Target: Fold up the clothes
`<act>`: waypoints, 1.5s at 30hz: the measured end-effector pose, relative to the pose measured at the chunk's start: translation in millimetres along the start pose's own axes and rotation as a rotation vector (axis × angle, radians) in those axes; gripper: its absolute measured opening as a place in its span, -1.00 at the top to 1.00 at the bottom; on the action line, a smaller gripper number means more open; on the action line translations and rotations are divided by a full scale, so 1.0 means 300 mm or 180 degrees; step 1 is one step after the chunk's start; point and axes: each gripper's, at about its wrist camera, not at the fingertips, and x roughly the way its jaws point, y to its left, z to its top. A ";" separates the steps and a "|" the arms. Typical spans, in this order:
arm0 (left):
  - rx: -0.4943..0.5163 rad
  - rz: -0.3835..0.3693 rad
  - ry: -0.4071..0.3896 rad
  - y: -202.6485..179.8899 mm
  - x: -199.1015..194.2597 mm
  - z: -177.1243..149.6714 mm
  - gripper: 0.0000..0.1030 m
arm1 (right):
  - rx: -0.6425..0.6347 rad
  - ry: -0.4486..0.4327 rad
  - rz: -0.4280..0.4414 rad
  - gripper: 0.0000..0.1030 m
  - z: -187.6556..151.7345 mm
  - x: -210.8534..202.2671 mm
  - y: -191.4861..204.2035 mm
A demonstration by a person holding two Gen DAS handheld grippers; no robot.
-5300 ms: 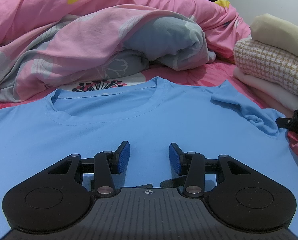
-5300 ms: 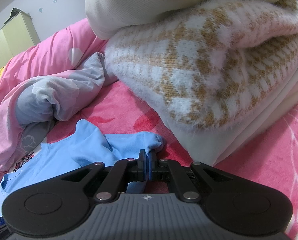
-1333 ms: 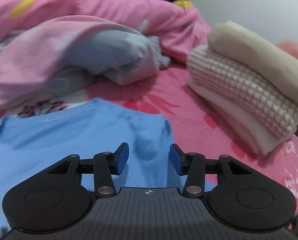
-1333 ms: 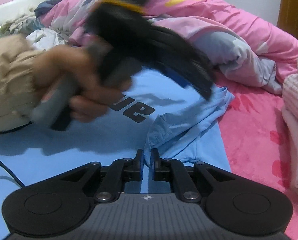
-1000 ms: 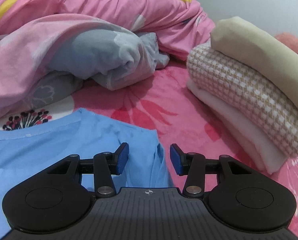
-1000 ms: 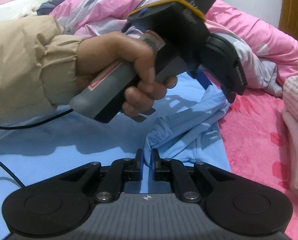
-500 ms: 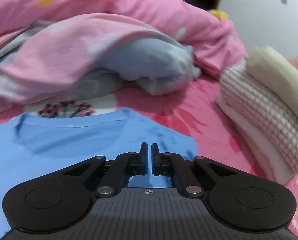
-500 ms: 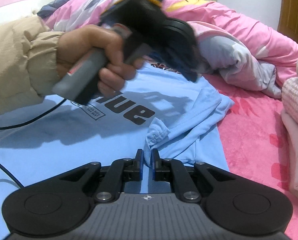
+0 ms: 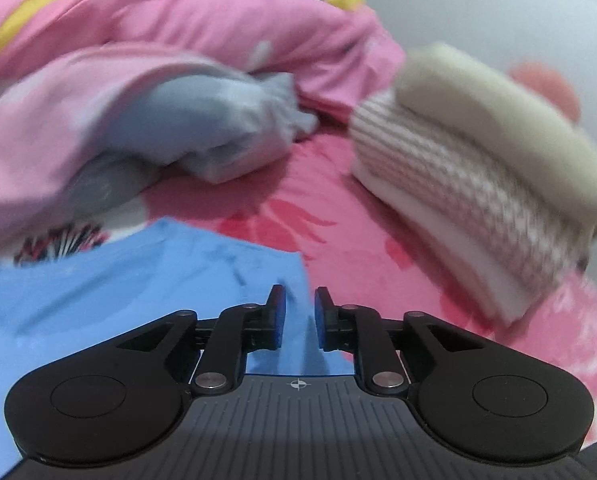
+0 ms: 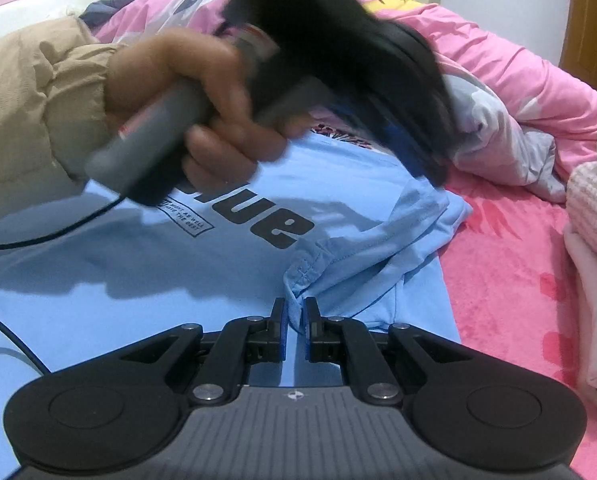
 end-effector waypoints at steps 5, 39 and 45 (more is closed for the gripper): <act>0.0300 0.0267 0.0029 -0.054 0.060 -0.011 0.70 | 0.0008 -0.0008 0.0009 0.85 0.000 -0.001 -0.004; -0.0726 0.0333 -0.0172 0.173 -0.037 -0.018 1.00 | 0.0027 -0.0135 -0.0027 0.85 0.000 -0.027 -0.001; -0.1314 0.0468 -0.0180 0.340 -0.143 -0.056 1.00 | -0.0070 -0.0209 -0.0154 0.85 0.008 -0.066 0.009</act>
